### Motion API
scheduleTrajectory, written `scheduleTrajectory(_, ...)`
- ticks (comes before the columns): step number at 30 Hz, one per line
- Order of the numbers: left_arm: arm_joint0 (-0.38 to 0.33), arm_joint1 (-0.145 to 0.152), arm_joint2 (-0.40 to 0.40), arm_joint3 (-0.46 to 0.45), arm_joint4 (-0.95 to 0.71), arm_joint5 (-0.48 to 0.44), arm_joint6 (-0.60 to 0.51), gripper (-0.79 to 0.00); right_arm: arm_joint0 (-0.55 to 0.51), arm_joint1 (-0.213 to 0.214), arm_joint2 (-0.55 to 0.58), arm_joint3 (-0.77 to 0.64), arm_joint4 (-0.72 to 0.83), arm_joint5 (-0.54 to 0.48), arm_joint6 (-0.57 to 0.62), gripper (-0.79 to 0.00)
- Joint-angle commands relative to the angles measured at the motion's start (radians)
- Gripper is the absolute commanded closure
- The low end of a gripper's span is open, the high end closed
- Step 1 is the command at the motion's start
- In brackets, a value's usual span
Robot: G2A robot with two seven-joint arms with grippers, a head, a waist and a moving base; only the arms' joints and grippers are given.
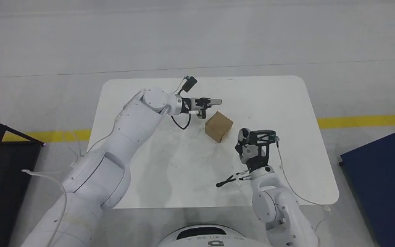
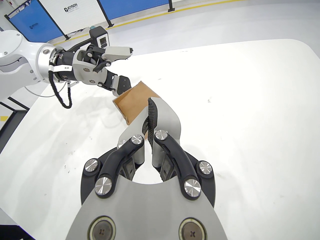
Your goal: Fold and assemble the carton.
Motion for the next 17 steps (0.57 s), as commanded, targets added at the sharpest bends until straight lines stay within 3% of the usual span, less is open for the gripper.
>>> scheduleTrajectory(1, -0.004, 0.007, -0.021, 0.000, -0.017, -0.007, 0.005, -0.785, -0.002, 0.001, 0.005, -0.001, 0.006, 0.003, -0.002, 0.000)
scheduleTrajectory(5, -0.025, 0.035, -0.072, -0.018, -0.022, -0.064, 0.049, -0.785, 0.010, 0.003, 0.016, 0.004, 0.005, 0.022, 0.010, 0.000)
scheduleTrajectory(8, -0.040, 0.072, -0.123, -0.073, 0.008, -0.164, 0.079, -0.785, 0.023, 0.006, 0.041, -0.012, 0.002, 0.025, 0.029, 0.000)
scheduleTrajectory(9, -0.042, 0.089, -0.144, -0.093, 0.031, -0.195, 0.094, -0.785, 0.025, 0.007, 0.053, -0.022, -0.001, 0.027, 0.038, -0.135)
scheduleTrajectory(10, -0.042, 0.108, -0.169, -0.118, 0.054, -0.217, 0.112, -0.785, 0.025, 0.009, 0.068, -0.033, -0.006, 0.031, 0.055, -0.416)
scheduleTrajectory(11, -0.037, 0.129, -0.198, -0.147, 0.076, -0.232, 0.130, -0.785, 0.025, 0.011, 0.084, -0.046, -0.012, 0.035, 0.083, -0.785)
scheduleTrajectory(12, -0.027, 0.153, -0.232, -0.182, 0.099, -0.236, 0.145, -0.785, 0.025, 0.011, 0.084, -0.046, -0.012, 0.035, 0.083, -0.785)
scheduleTrajectory(13, -0.027, 0.153, -0.232, -0.182, 0.099, -0.236, 0.145, -0.785, 0.025, 0.011, 0.084, -0.046, -0.012, 0.035, 0.083, -0.785)
scheduleTrajectory(14, -0.030, 0.148, -0.227, -0.177, 0.094, -0.238, 0.141, -0.784, 0.025, 0.011, 0.086, -0.047, -0.013, 0.035, 0.088, -0.049)
scheduleTrajectory(17, -0.026, 0.154, -0.237, -0.187, 0.101, -0.236, 0.146, -0.785, 0.025, 0.011, 0.085, -0.046, -0.012, 0.035, 0.083, -0.252)
